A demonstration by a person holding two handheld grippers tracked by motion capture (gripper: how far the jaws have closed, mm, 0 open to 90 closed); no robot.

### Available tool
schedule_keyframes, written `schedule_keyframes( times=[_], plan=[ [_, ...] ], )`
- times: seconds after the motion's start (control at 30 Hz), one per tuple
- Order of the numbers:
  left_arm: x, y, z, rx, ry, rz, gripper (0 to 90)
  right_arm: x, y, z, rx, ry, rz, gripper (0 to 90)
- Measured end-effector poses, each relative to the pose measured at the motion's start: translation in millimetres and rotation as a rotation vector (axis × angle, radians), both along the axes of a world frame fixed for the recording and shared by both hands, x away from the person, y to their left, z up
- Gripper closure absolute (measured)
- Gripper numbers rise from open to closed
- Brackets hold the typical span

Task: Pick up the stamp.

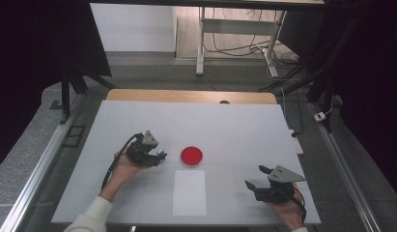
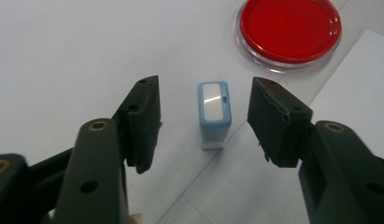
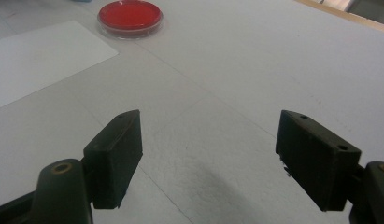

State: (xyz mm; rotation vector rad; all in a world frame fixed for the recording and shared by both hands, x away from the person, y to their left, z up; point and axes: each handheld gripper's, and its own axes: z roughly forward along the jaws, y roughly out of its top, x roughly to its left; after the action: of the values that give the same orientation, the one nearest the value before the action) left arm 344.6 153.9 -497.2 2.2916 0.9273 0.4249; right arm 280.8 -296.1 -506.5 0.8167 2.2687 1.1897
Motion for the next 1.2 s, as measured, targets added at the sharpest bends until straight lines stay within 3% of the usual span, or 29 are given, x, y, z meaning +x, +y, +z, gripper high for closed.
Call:
schedule_keyframes(
  times=[0.27,0.73,1.2],
  plan=[
    [-0.7,-0.8,-0.7,-0.006,0.004,-0.019,59.6,-0.1,-0.3,0.0,0.001,0.001,-0.001,22.3],
    [-0.3,-0.8,-2.5,-0.012,0.008,-0.032,73.6,-0.1,0.1,-0.1,-0.004,0.001,0.001,22.4],
    [-1.1,1.0,-1.7,-0.046,0.012,-0.021,75.6,-0.9,0.1,1.0,0.003,-0.005,0.001,22.4]
  ],
)
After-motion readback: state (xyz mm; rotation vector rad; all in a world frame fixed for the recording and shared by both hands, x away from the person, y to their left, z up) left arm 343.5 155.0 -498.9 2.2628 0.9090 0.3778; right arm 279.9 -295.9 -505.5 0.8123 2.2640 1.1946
